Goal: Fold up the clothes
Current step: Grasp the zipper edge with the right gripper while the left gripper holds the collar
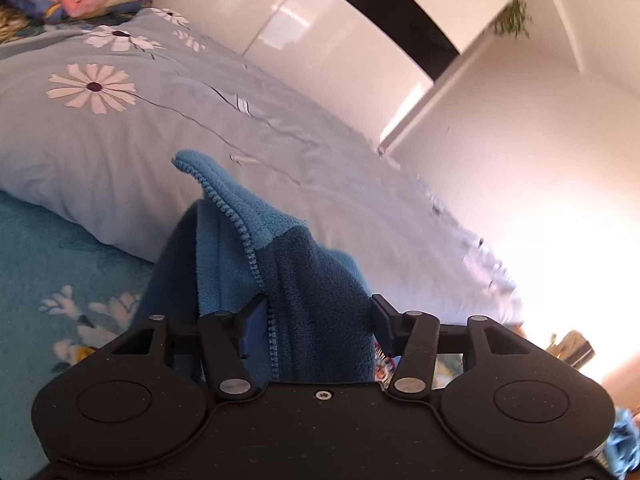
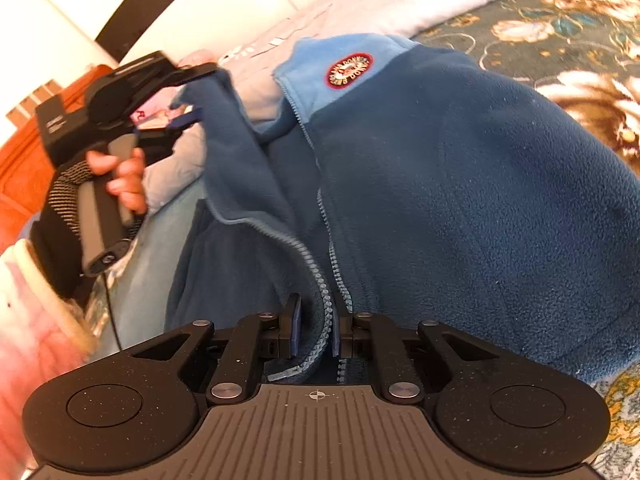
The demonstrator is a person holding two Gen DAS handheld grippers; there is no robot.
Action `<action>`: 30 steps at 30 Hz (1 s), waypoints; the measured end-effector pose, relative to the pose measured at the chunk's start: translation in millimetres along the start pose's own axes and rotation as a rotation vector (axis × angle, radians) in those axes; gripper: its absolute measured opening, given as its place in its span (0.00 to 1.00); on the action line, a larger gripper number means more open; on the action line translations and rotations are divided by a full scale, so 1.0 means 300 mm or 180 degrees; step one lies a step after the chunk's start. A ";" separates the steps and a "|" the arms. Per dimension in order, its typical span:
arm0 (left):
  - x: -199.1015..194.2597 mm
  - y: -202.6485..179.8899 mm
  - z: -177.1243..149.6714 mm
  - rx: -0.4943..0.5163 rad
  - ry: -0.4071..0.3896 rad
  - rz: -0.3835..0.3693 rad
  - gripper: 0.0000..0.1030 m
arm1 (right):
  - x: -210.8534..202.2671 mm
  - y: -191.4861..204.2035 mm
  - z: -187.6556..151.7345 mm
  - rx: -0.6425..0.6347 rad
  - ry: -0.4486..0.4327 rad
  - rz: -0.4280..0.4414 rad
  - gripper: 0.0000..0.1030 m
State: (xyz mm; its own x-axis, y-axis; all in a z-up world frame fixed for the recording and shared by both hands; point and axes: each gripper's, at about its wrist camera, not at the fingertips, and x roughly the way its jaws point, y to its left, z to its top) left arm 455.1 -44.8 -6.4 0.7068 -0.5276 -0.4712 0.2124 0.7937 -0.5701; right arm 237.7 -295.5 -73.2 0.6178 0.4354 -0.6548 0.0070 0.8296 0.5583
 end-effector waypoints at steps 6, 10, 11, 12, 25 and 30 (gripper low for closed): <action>-0.082 0.030 -0.052 0.0099 0.0218 0.0182 0.59 | -0.006 0.007 0.006 0.0046 0.0001 -0.0061 0.11; -0.287 0.062 -0.081 0.0213 0.0132 0.0230 0.68 | -0.010 0.011 0.010 0.0076 0.0002 -0.0102 0.14; -0.341 0.077 -0.093 0.0226 0.0098 0.0230 0.69 | -0.011 0.013 0.011 0.0084 0.0002 -0.0112 0.15; -0.379 0.086 -0.106 0.0235 0.0088 0.0254 0.69 | -0.014 0.014 0.011 0.0089 -0.0002 -0.0120 0.19; -0.632 0.225 -0.481 0.0049 0.0594 0.0385 0.69 | -0.336 -0.154 -0.057 0.0521 -0.0801 -0.0663 0.36; -0.602 0.203 -0.515 -0.0016 0.0688 0.0270 0.69 | -0.414 -0.286 -0.060 0.0818 -0.0985 -0.0908 0.44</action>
